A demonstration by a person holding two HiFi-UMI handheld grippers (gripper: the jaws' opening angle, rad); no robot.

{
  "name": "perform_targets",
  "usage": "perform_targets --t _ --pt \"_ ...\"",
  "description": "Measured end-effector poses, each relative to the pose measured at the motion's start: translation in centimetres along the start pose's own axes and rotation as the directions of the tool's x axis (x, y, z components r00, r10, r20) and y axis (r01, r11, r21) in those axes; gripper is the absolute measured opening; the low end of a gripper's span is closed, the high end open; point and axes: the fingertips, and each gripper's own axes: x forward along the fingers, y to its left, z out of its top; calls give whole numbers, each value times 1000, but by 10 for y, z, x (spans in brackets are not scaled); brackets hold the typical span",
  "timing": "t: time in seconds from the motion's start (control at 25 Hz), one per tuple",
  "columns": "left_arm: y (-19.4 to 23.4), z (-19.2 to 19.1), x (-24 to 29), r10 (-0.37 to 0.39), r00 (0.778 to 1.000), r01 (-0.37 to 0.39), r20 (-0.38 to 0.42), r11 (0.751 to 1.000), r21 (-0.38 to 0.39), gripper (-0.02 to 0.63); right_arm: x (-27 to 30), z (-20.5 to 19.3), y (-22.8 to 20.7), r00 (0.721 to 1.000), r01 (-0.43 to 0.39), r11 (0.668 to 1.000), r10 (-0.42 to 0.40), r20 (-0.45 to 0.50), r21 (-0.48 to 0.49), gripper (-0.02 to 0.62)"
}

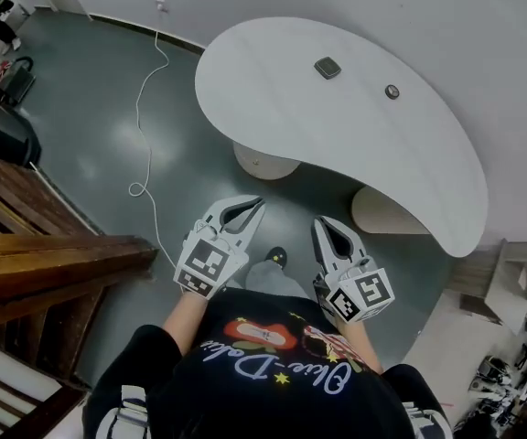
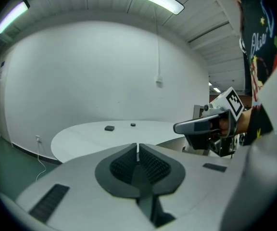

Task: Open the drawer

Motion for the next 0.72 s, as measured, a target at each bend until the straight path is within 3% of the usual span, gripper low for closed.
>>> perform_targets --t 0.28,0.72 --pt "24 -33 18 86 994 -90 -66 995 -51 6 34 -27 -14 992 -107 994 107 -73 6 0" --pt "88 -82 50 183 980 -193 -80 970 -144 6 103 -64 -35 983 -127 991 122 -139 -30 0"
